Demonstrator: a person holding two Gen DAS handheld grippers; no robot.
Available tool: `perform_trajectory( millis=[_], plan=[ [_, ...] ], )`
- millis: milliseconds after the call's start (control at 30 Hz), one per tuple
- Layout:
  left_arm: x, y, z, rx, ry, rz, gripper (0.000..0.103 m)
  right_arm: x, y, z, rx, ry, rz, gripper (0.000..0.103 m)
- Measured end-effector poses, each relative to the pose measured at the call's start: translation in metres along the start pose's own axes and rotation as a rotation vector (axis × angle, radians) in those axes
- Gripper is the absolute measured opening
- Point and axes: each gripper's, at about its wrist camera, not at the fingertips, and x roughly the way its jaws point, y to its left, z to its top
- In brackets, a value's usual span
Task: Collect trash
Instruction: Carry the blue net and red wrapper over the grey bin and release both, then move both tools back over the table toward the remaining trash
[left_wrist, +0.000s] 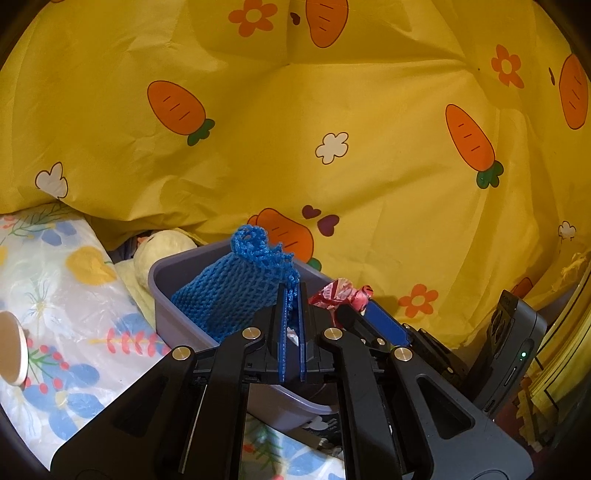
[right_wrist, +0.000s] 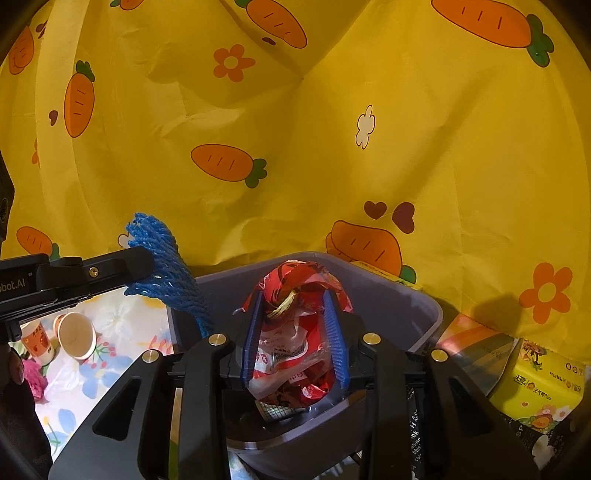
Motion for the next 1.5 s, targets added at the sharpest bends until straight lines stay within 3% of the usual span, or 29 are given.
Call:
perform_trajectory(
  millis=[67, 133, 200, 267, 300, 400, 567, 733, 933, 1200, 1500],
  plan=[
    [-0.001, 0.001, -0.001, 0.0, 0.003, 0.01, 0.009, 0.001, 0.0, 0.0, 0.002, -0.004, -0.006, 0.043],
    [-0.002, 0.001, -0.001, 0.0, 0.01, 0.029, 0.022, 0.001, -0.001, 0.0, 0.004, -0.007, -0.012, 0.048],
    [-0.007, 0.002, -0.003, -0.001, -0.007, 0.076, 0.067, 0.0, -0.002, 0.0, 0.009, -0.009, -0.02, 0.057],
    [-0.019, 0.006, -0.003, -0.024, -0.054, 0.12, 0.088, -0.005, -0.003, 0.0, 0.01, -0.018, -0.032, 0.059],
    [-0.026, 0.009, -0.004, -0.039, -0.077, 0.141, 0.094, -0.008, -0.003, 0.0, 0.009, -0.025, -0.038, 0.063],
    [-0.051, 0.019, -0.007, -0.075, -0.118, 0.23, 0.097, -0.02, -0.001, -0.002, 0.006, -0.053, -0.055, 0.074],
    [-0.098, 0.031, -0.022, -0.072, -0.153, 0.441, 0.097, -0.039, 0.014, -0.005, -0.002, -0.08, -0.023, 0.086],
    [-0.148, 0.036, -0.045, -0.047, -0.183, 0.594, 0.097, -0.06, 0.042, -0.009, -0.004, -0.075, 0.074, 0.088],
    [-0.211, 0.051, -0.076, -0.085, -0.219, 0.765, 0.097, -0.084, 0.095, -0.021, -0.051, -0.051, 0.231, 0.088],
    [-0.295, 0.095, -0.12, -0.213, -0.25, 1.016, 0.097, -0.106, 0.165, -0.042, -0.132, -0.013, 0.389, 0.088],
    [-0.383, 0.15, -0.152, -0.275, -0.252, 1.284, 0.097, -0.115, 0.222, -0.054, -0.17, 0.028, 0.514, 0.088]
  ],
)
